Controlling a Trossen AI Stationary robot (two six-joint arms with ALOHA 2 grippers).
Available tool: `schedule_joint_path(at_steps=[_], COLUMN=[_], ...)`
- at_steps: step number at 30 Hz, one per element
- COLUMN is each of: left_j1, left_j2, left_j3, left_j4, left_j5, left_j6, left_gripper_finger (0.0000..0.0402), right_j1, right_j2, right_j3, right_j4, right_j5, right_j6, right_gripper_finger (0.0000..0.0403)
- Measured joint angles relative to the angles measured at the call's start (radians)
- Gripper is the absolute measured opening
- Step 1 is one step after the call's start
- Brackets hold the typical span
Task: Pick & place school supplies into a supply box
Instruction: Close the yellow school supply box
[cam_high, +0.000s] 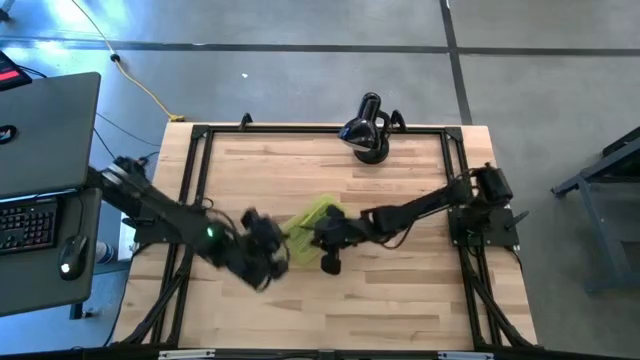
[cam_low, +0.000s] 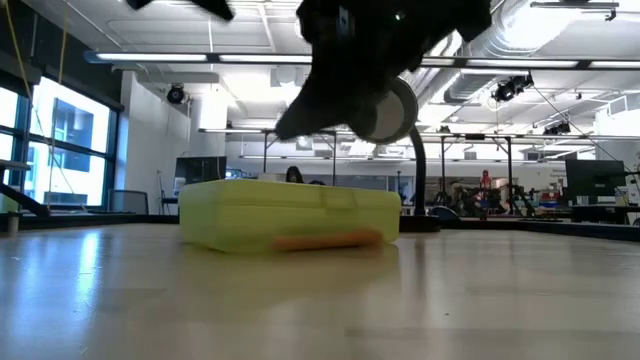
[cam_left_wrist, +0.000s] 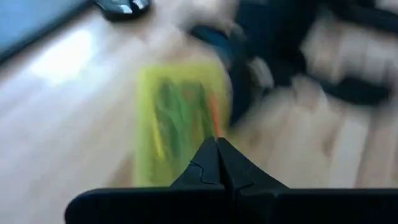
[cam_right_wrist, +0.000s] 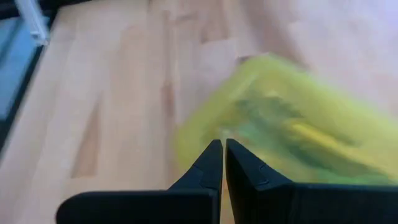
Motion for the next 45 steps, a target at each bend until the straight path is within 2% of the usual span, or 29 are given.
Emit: schedule_joint_path(at_steps=[5, 10, 15, 18, 25, 34, 41, 45], left_j1=[-0.075, -0.051, 0.021, 0.047, 0.071, 0.099, 0.099, 0.099], left_j2=[0.110, 0.259, 0.377, 0.411, 0.441, 0.442, 0.422, 0.421], left_j3=[-0.095, -0.126, -0.126, -0.125, -0.124, -0.125, -0.125, -0.125], left_j4=[0.315, 0.527, 0.631, 0.650, 0.542, 0.381, 0.223, 0.188], left_j5=[-0.004, 0.041, 0.245, 0.295, 0.331, 0.367, 0.358, 0.345], left_j6=[-0.008, -0.006, 0.000, 0.005, -0.032, -0.068, -0.105, -0.105], left_gripper_finger=[0.0012, 0.0015, 0.0015, 0.0016, 0.0016, 0.0016, 0.0016, 0.0016], right_j1=[-0.110, -0.246, -0.360, -0.394, -0.444, -0.466, -0.441, -0.397], right_j2=[-0.085, -0.095, -0.090, -0.090, -0.070, -0.016, -0.019, -0.020], right_j3=[-0.066, -0.179, -0.254, -0.270, -0.268, -0.269, -0.270, -0.270], right_j4=[0.020, 0.131, 0.237, 0.290, 0.273, 0.257, 0.145, 0.043], right_j5=[-0.052, -0.120, -0.231, -0.220, -0.176, -0.214, -0.271, -0.233], right_j6=[-0.029, -0.046, -0.053, -0.056, -0.085, -0.063, -0.062, -0.062], right_gripper_finger=[0.0000, 0.0000, 0.0000, 0.0000, 0.0000, 0.0000, 0.0000, 0.0000])
